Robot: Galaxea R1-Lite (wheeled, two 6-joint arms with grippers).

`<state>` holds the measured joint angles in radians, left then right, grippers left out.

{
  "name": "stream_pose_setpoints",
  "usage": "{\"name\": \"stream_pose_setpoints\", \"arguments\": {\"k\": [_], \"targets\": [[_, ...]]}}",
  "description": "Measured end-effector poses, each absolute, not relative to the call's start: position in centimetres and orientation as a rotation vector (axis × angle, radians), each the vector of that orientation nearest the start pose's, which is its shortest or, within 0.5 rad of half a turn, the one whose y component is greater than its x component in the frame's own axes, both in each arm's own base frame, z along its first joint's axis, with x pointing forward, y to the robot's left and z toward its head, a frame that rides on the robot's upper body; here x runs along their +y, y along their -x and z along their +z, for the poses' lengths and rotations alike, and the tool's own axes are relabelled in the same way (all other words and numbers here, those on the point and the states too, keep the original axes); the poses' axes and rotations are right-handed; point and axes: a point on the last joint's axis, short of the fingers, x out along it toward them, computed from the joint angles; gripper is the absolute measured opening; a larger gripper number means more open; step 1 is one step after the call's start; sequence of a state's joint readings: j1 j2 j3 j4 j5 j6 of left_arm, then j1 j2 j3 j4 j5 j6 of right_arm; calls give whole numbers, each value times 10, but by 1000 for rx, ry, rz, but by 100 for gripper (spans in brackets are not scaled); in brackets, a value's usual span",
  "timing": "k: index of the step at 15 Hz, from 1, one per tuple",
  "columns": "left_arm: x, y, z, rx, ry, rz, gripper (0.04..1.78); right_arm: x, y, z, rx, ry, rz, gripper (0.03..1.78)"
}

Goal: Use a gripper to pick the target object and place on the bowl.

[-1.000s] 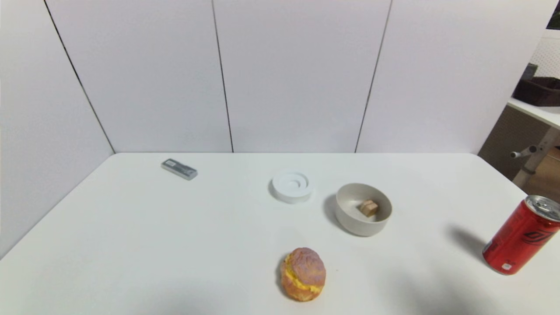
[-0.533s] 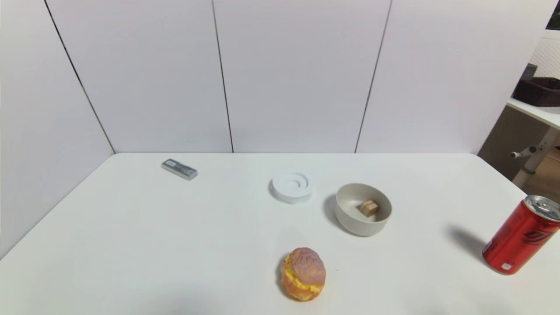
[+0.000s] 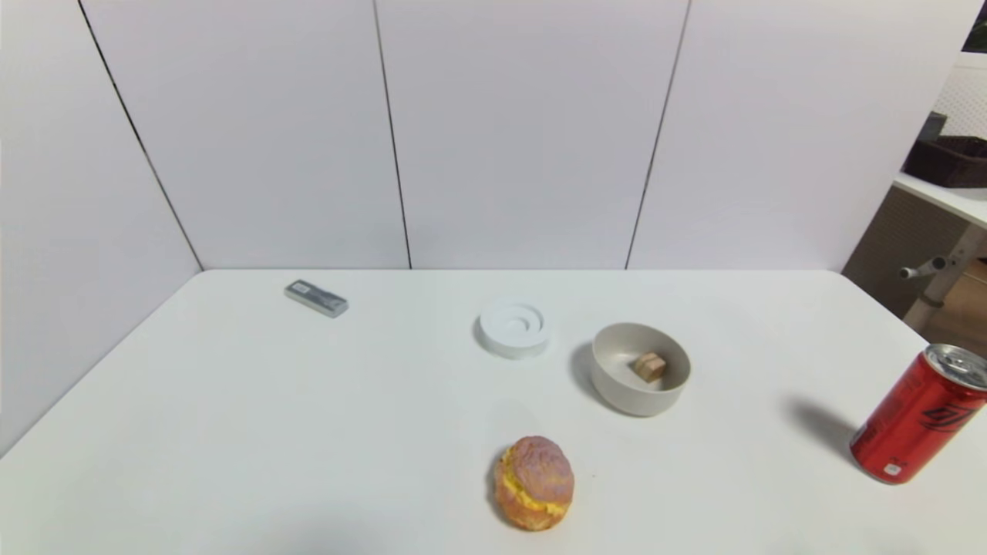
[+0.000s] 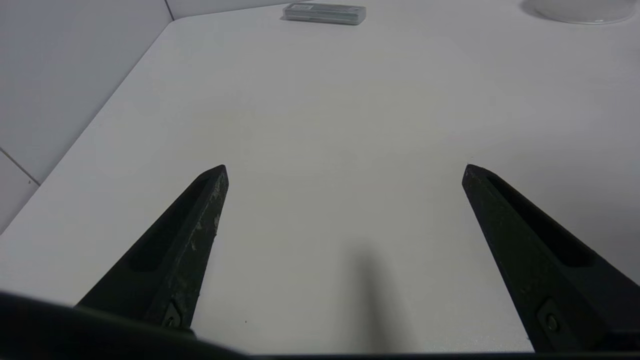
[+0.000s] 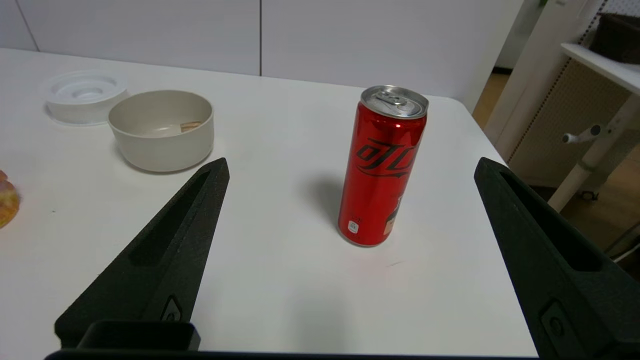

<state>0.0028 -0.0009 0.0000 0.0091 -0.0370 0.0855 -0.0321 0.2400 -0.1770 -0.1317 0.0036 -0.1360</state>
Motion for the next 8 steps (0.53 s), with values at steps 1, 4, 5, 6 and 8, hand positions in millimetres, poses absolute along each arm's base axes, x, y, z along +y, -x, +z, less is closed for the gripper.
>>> {"name": "stream_pose_setpoints", "arguments": {"k": [1,4,5,6,8], "targets": [[-1,23,75,7,-85,-34,169,0,9,139,-87,150,-34,169],[-1,23,75,7,-85,-34,169,0,9,138,-90,149,-33,169],[-1,23,75,7,-85,-34,169,0,10,139,-99,150,-34,169],[-1,23,75,7,-85,-34,169,0,10,140,-110,151,-35,169],[-1,23,75,7,-85,-34,169,0,11,133,-112,153,-28,169]]}}
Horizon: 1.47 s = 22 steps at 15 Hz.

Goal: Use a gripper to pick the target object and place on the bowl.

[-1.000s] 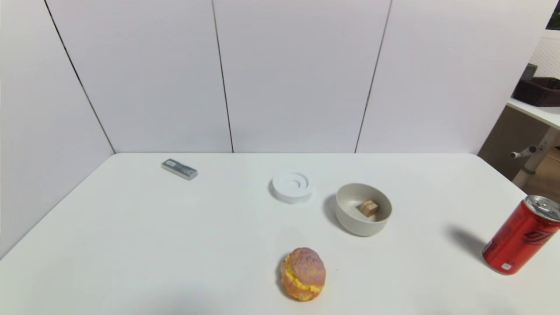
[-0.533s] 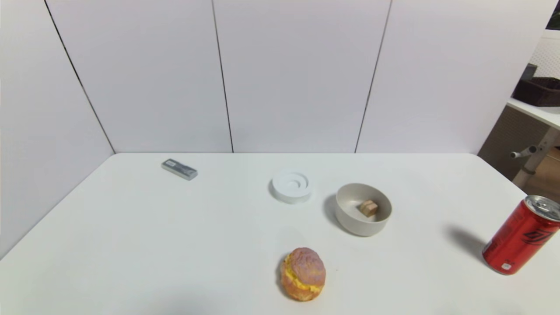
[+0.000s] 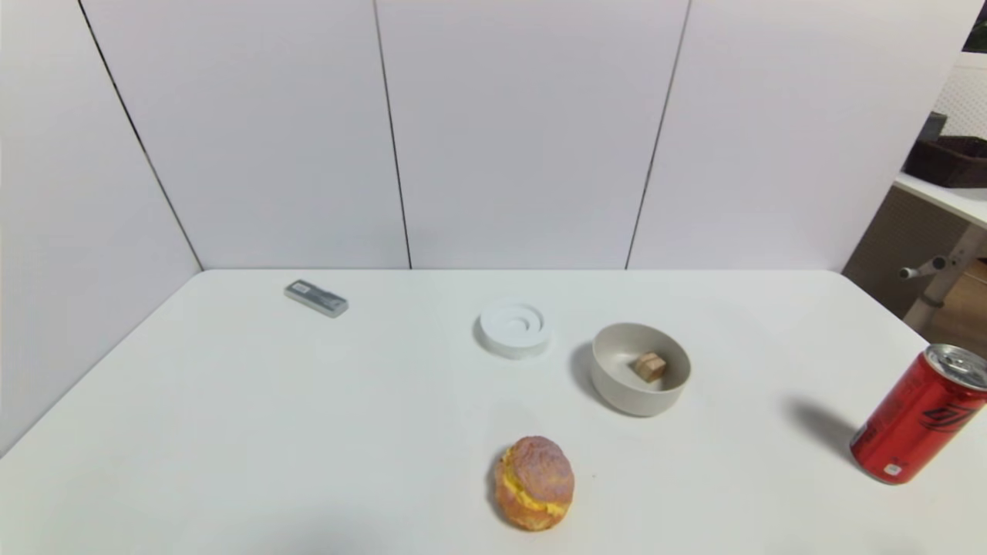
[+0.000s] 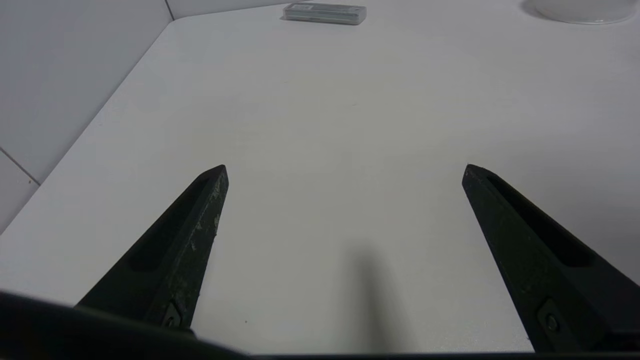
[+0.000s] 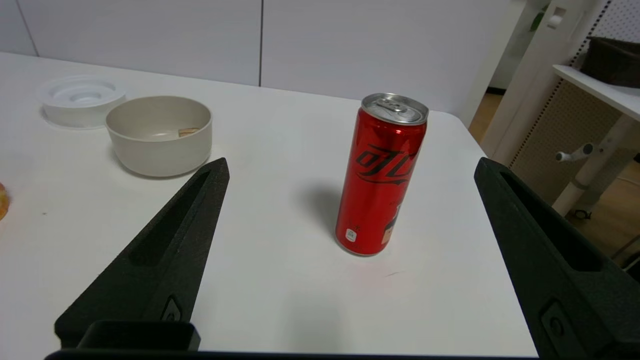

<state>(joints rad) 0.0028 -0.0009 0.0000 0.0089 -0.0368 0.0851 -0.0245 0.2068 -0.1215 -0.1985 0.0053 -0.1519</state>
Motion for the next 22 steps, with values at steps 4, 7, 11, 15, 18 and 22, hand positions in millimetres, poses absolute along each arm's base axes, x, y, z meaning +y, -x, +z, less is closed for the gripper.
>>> {"name": "stream_pose_setpoints", "arguments": {"k": [4,7,11,15,18,22], "targets": [[-1,23,75,7,-85,-34,169,1,19,104,-129,182,27,169],[-1,23,75,7,-85,-34,169,1,22,82,-31,181,50,170],[-1,23,75,7,-85,-34,169,1,23,76,-1,161,51,170],[-1,23,75,7,-85,-34,169,1,23,75,-1,154,51,170],[-1,23,75,7,-85,-34,169,1,23,75,1,154,52,170],[-1,23,75,7,-85,-34,169,1,23,75,0,156,51,170]]}}
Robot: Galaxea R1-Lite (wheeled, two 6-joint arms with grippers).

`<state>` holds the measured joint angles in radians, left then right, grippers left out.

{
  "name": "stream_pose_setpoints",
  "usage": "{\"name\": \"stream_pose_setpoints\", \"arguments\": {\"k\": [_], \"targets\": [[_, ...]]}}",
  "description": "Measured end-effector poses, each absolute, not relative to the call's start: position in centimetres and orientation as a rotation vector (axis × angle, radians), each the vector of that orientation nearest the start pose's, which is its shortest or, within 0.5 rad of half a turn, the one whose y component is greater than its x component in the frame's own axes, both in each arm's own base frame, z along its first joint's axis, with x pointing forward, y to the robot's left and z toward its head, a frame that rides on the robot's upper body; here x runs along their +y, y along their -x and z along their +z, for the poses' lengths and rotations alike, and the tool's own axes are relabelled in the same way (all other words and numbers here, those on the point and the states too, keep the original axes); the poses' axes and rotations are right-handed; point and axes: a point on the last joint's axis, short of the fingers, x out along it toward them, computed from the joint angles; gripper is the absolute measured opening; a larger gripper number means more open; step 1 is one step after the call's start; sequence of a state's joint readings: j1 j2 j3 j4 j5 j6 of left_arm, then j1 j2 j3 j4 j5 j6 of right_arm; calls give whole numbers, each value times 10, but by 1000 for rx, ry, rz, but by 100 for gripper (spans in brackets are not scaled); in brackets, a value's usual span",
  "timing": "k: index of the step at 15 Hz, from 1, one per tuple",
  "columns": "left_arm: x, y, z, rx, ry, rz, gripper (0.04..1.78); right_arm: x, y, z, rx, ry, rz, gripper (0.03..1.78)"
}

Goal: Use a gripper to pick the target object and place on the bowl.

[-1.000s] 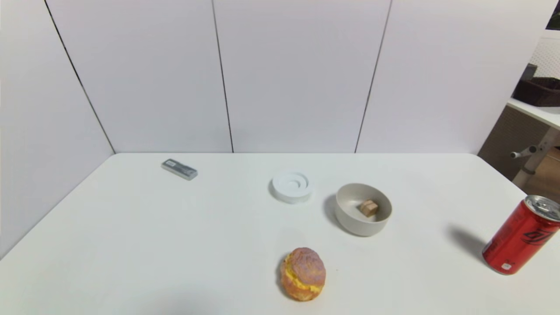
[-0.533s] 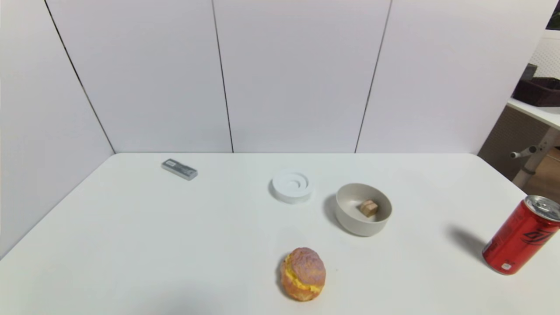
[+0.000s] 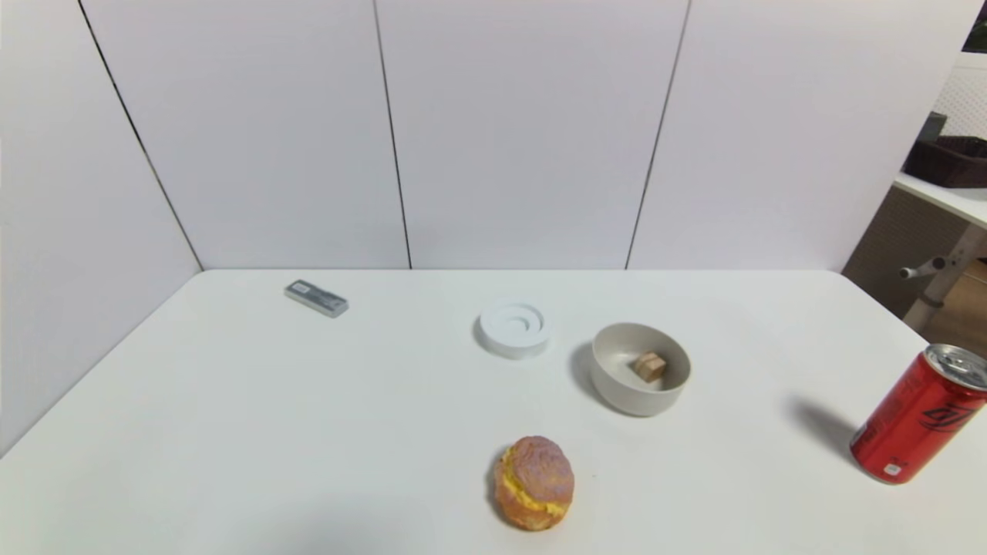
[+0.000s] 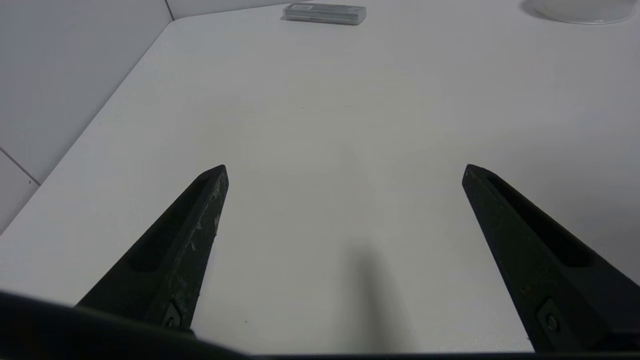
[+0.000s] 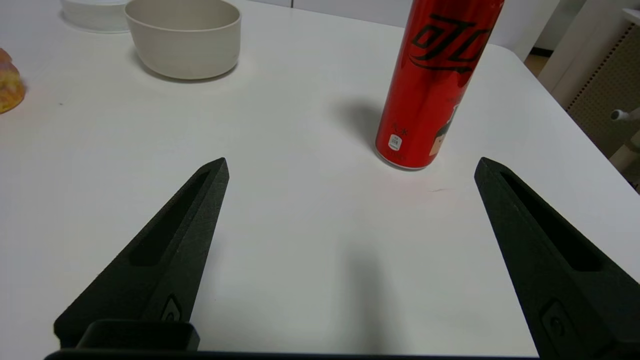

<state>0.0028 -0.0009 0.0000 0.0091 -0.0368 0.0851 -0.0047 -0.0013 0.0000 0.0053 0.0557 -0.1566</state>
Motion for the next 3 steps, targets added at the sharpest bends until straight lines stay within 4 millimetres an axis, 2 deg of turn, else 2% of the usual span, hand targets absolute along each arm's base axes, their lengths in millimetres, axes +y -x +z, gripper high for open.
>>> {"name": "stream_pose_setpoints", "arguments": {"k": [3], "targets": [[-1,23,75,7,-85,-34,169,1,23,75,0,156,52,170]]}}
